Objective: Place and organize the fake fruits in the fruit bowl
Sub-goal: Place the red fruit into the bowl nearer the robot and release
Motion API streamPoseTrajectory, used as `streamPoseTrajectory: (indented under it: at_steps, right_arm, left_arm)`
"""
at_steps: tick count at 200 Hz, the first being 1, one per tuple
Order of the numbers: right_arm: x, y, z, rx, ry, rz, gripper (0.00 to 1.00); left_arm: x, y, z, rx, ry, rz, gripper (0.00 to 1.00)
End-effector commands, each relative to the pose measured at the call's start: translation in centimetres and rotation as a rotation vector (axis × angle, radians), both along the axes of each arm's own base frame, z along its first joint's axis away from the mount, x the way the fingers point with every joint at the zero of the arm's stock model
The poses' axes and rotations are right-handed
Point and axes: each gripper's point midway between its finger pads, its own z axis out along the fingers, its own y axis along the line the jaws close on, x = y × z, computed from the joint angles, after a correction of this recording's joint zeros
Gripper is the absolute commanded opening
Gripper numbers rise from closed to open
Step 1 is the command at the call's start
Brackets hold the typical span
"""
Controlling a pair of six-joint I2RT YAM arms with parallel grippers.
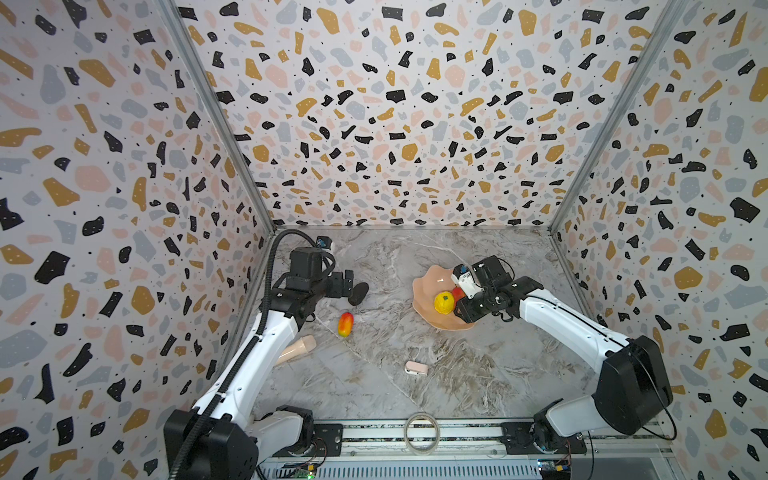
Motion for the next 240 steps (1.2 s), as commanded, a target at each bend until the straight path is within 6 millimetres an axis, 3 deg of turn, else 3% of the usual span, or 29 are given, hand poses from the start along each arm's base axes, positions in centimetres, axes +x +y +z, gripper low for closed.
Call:
streamPoseTrajectory:
  at_steps: [1,64,166,203,240]
  right_arm:
    - [-1.8,0.0,-2.0,-0.010,0.111,0.025,0.34]
    - [-0.8,0.5,-3.6,-0.002,0.128,0.024,0.42]
    - [0.8,1.2,-4.2,0.007,0.109,0.013,0.60]
    - [1.2,1.3,-3.8,0.006,0.094,0.012,0.76]
    - [1.9,1.2,-2.1,-0.001,0.052,0.003,0.90]
  left_arm:
    - [-0.1,0.0,0.9,0.007,-0.047,-0.005,1.00]
    - [-0.1,0.0,0.8,0.011,-0.043,-0.004,1.00]
    - [-0.1,0.0,0.4,0.012,-0.035,-0.006,1.00]
    - [-0.1,0.0,0.4,0.012,-0.034,-0.005,1.00]
    - [-0.1,0.0,0.4,0.013,-0.034,-0.006,1.00]
